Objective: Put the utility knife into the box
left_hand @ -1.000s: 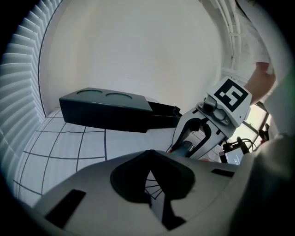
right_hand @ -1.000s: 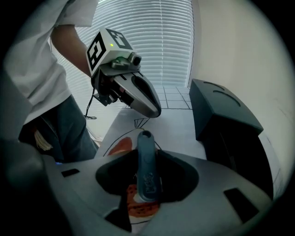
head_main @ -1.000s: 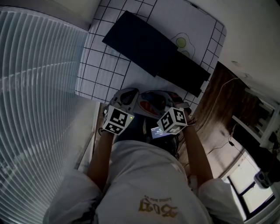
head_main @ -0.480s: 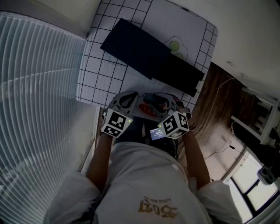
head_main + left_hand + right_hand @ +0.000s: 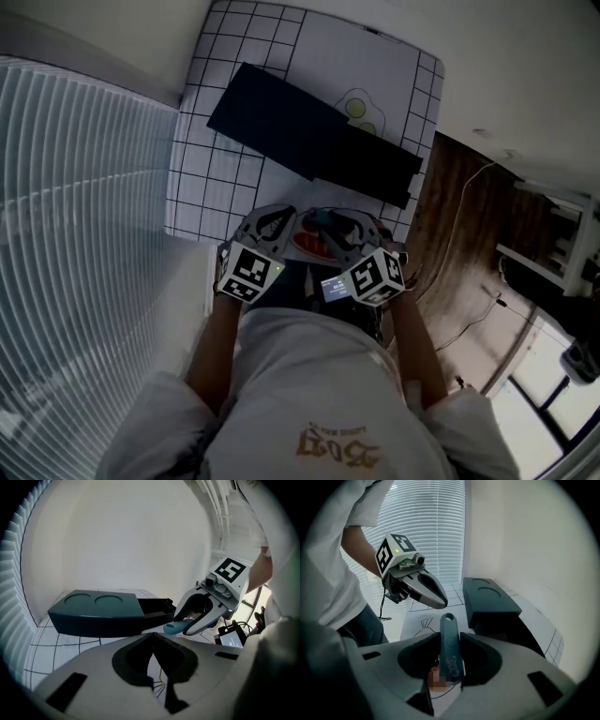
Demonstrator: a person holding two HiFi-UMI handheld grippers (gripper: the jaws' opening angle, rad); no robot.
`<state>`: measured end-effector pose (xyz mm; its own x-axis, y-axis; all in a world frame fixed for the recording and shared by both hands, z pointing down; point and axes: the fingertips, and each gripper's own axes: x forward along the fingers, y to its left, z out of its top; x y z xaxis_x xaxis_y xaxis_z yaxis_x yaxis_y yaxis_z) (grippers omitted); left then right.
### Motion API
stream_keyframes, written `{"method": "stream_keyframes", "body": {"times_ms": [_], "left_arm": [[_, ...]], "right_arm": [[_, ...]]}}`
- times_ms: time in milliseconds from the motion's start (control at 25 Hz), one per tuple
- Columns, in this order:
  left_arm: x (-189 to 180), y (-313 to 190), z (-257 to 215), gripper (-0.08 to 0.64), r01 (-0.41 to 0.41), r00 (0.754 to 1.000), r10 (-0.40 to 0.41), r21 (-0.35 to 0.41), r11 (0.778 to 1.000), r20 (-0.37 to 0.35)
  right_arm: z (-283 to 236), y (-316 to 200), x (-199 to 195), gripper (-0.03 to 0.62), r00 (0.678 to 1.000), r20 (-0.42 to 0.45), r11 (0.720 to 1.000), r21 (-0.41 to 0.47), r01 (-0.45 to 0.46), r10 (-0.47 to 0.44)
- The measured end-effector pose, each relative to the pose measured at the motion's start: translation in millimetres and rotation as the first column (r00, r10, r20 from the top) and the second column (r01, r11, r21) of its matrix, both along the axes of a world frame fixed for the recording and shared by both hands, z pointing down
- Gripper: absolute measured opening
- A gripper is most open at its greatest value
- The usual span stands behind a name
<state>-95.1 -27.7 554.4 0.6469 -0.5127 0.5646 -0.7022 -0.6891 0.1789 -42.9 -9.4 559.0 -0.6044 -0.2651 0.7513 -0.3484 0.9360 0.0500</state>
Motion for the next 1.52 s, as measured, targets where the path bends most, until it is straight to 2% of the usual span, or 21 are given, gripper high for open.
{"method": "stream_keyframes", "body": {"times_ms": [360, 560, 880, 1200, 1520], "left_arm": [[-1, -14, -22, 0.008, -0.025, 1.000, 0.025, 0.050, 0.998, -0.005], [3, -25, -44, 0.008, -0.040, 0.999, 0.043, 0.099, 0.994, -0.028], [13, -39, -64, 0.008, -0.085, 0.995, 0.093, 0.153, 0.985, -0.046], [28, -49, -82, 0.008, -0.118, 0.990, 0.131, 0.193, 0.974, -0.055], [42, -57, -93, 0.008, -0.131, 0.989, 0.144, 0.210, 0.969, -0.045]], "right_arm": [[-22, -13, -1, 0.140, 0.998, 0.031, 0.997, 0.051, -0.055, 0.054], [-36, -24, 3, 0.140, 0.988, 0.088, 0.990, 0.048, -0.130, 0.125], [-56, -38, 19, 0.138, 0.967, 0.124, 0.969, 0.085, -0.233, 0.222], [-76, -50, 35, 0.138, 0.953, 0.149, 0.949, 0.137, -0.284, 0.263], [-86, -59, 48, 0.138, 0.944, 0.182, 0.942, 0.147, -0.302, 0.274]]}}
